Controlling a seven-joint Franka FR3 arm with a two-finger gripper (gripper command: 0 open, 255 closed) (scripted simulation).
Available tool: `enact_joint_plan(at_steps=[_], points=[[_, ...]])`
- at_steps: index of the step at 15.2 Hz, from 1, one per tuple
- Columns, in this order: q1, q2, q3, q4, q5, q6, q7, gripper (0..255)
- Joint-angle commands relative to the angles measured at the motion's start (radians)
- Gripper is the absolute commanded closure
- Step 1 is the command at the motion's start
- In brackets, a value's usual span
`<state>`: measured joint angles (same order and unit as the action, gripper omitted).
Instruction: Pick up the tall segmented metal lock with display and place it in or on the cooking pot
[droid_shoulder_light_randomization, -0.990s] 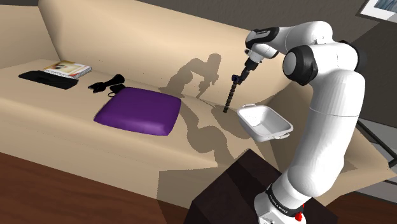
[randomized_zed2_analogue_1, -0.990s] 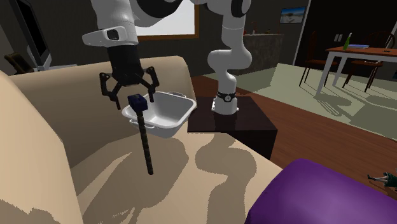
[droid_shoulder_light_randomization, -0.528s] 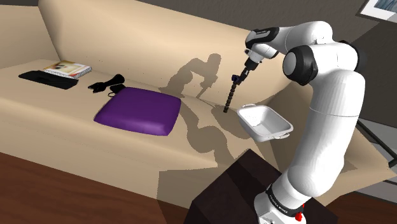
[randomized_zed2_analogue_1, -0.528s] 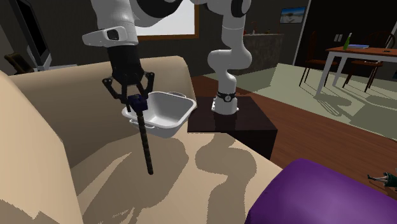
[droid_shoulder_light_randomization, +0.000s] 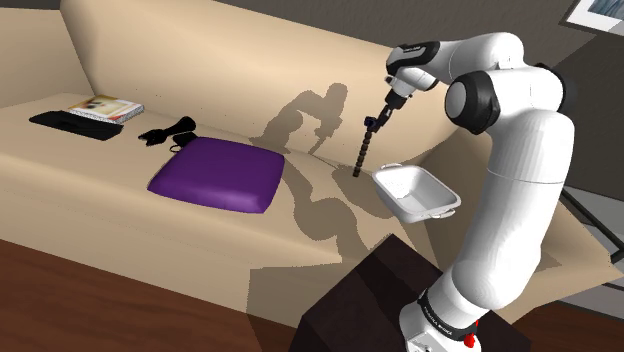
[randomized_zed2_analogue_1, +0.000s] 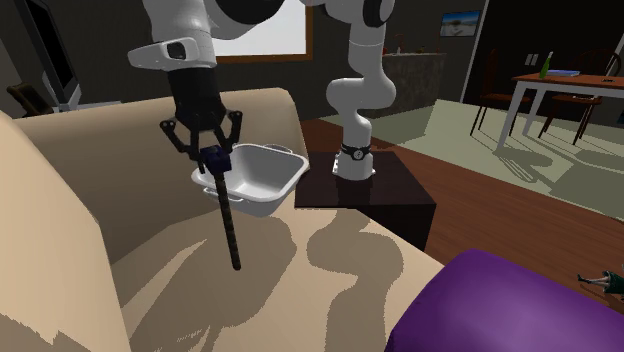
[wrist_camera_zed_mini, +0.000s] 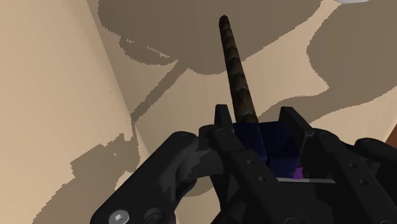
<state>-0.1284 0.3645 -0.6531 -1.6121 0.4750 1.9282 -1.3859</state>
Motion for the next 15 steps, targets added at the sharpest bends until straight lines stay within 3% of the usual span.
enact_joint_plan(at_steps=[1, 15], points=[[0.000, -0.006, -0.003, 0.018, -0.007, -0.022, 0.009, 255], [-0.022, -0.016, -0.014, 0.193, -0.029, -0.196, 0.059, 255]])
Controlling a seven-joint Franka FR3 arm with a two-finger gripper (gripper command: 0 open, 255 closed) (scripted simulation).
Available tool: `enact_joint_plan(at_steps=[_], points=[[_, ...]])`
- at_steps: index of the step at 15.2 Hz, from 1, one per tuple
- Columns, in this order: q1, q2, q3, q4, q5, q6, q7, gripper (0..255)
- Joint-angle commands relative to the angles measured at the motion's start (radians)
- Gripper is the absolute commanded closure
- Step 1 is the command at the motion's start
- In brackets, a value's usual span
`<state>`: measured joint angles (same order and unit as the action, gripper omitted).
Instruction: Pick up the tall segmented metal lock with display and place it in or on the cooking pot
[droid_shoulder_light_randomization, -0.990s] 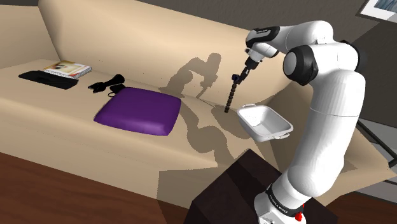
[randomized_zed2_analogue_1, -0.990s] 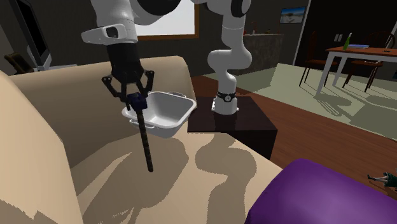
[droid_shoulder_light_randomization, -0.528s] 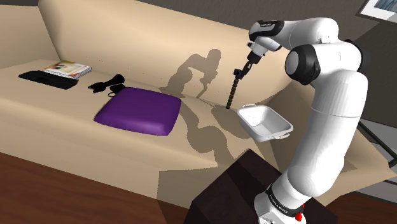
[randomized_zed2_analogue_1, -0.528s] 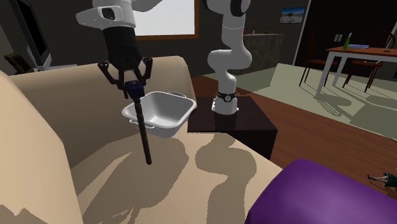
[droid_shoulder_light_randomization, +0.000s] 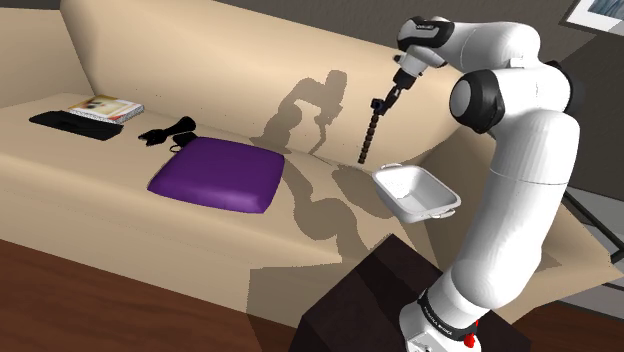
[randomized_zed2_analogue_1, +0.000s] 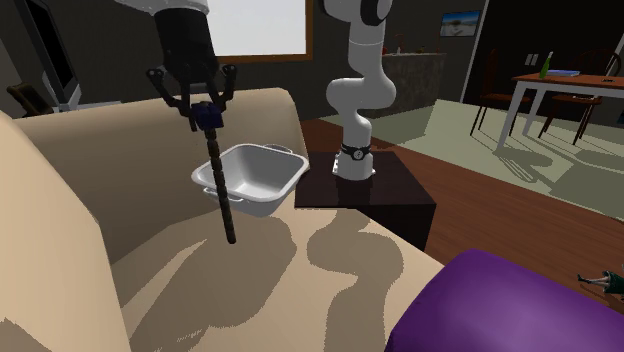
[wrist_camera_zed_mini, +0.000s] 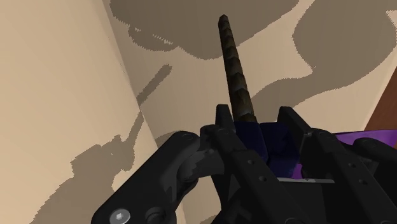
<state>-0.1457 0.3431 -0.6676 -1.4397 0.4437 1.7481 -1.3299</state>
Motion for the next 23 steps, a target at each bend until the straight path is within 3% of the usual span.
enact_joint_plan(at_steps=[1, 14, 23], points=[[-0.007, 0.007, 0.000, 0.036, 0.002, -0.029, 0.007, 255], [-0.073, 0.058, 0.002, 0.287, 0.030, -0.228, 0.045, 255], [-0.181, 0.154, 0.021, 0.569, 0.095, -0.410, 0.084, 255]])
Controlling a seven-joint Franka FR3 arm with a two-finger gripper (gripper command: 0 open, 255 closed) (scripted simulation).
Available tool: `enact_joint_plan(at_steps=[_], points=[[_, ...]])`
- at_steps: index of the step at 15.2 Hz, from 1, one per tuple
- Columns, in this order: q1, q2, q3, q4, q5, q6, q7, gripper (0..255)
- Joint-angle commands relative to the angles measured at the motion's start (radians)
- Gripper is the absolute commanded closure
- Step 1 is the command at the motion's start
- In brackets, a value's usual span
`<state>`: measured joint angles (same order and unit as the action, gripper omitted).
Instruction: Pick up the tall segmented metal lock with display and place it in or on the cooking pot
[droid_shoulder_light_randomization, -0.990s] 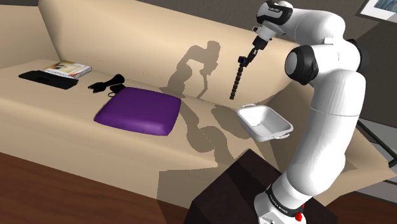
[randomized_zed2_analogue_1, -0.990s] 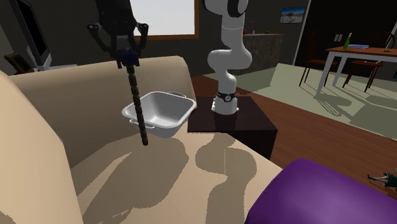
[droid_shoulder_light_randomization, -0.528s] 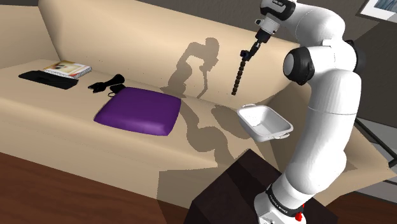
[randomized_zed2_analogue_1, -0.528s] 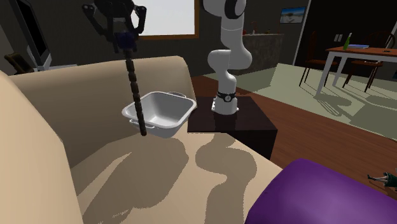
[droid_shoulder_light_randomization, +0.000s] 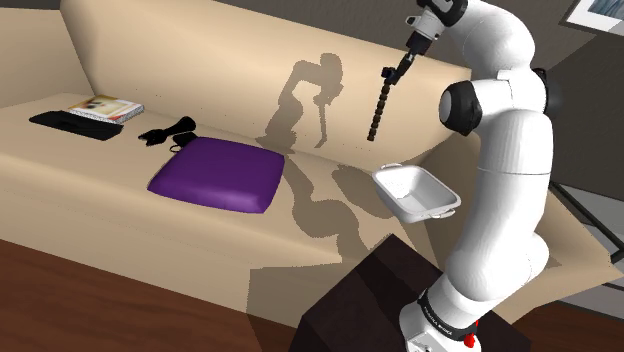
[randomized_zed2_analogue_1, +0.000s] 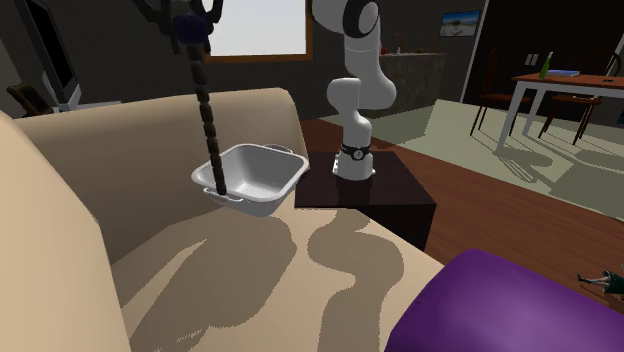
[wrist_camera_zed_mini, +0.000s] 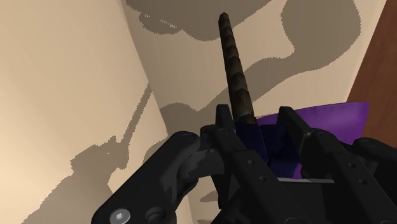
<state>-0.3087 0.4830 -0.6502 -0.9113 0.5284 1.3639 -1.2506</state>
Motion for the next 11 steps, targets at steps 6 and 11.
enact_joint_plan(at_steps=[6, 11], points=[[0.046, -0.165, -0.044, -0.156, -0.085, -0.010, -0.054, 255], [0.071, -0.310, -0.073, -0.270, -0.173, -0.027, -0.094, 255]])
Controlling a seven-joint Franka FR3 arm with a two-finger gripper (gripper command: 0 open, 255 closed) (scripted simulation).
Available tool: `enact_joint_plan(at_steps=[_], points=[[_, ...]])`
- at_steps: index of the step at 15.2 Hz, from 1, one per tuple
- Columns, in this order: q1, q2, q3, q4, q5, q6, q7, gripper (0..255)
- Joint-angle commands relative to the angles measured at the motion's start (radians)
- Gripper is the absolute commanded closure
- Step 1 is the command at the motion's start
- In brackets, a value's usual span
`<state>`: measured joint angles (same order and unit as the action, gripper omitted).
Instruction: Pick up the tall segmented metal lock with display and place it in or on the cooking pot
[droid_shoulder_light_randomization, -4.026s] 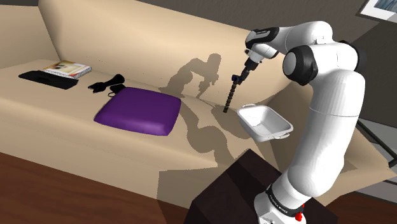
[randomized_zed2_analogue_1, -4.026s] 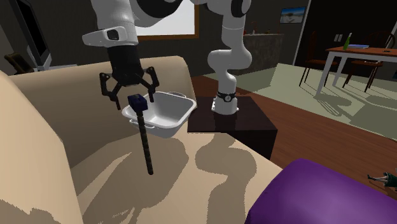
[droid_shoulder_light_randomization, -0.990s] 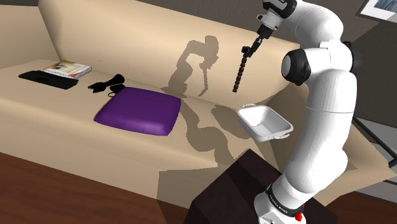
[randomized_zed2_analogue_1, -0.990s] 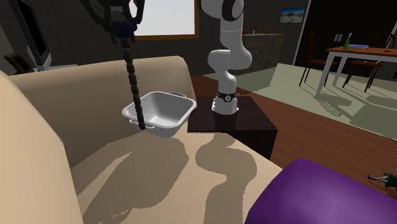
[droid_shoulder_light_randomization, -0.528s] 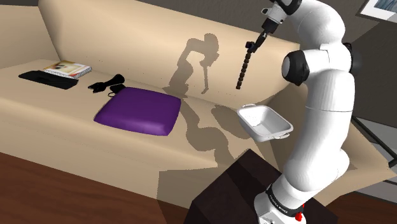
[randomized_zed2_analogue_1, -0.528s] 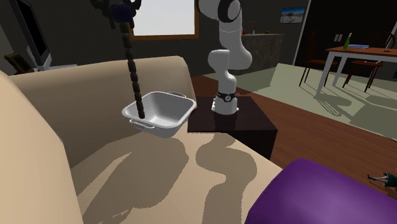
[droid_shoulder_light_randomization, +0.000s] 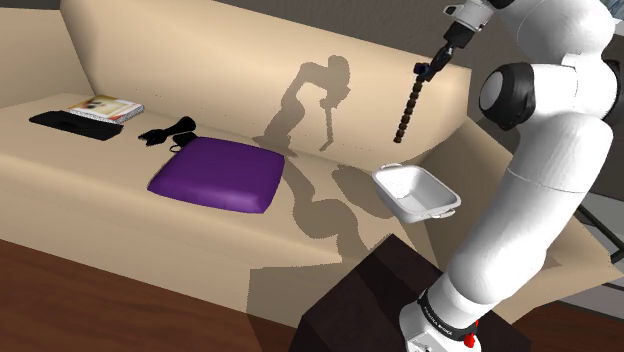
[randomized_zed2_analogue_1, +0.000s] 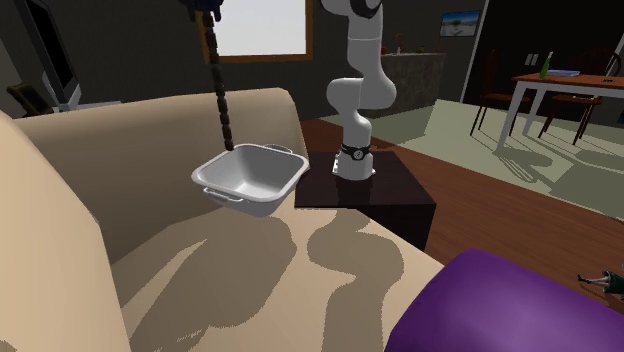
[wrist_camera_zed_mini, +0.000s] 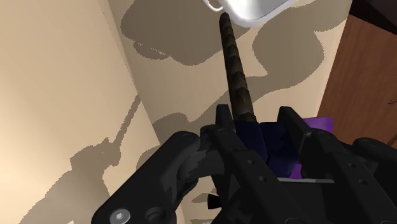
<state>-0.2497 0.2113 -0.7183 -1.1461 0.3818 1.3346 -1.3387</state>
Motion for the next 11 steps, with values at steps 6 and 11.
enact_joint_plan(at_steps=[6, 11], points=[[0.006, -0.175, -0.030, -0.096, -0.114, -0.055, -0.054, 255], [-0.019, -0.253, -0.057, -0.094, -0.165, -0.128, -0.107, 255]])
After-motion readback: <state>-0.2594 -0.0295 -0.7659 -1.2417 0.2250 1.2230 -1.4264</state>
